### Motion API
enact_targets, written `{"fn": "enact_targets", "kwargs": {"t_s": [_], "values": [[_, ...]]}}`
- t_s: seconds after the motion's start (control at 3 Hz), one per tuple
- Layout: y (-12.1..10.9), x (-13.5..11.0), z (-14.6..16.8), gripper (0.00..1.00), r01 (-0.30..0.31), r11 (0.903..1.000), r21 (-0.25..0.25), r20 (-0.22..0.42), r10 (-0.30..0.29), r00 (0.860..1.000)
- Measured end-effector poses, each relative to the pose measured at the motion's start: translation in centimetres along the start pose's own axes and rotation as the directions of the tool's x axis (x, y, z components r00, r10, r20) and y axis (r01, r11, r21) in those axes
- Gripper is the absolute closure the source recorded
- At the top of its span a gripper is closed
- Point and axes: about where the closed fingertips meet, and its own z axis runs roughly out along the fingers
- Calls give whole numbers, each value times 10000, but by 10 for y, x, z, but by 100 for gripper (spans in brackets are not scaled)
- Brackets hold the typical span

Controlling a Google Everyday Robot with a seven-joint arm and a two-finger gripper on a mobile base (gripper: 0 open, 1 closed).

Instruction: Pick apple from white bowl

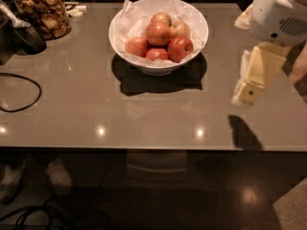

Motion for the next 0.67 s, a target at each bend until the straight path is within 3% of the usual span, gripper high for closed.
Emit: {"fn": "enact_targets", "kwargs": {"t_s": [0.33, 0.67], "values": [[-34, -70, -7, 0, 176, 9998, 6, 281, -176, 9995], [-36, -76, -11, 0, 231, 9995, 199, 444, -240, 9987]]}}
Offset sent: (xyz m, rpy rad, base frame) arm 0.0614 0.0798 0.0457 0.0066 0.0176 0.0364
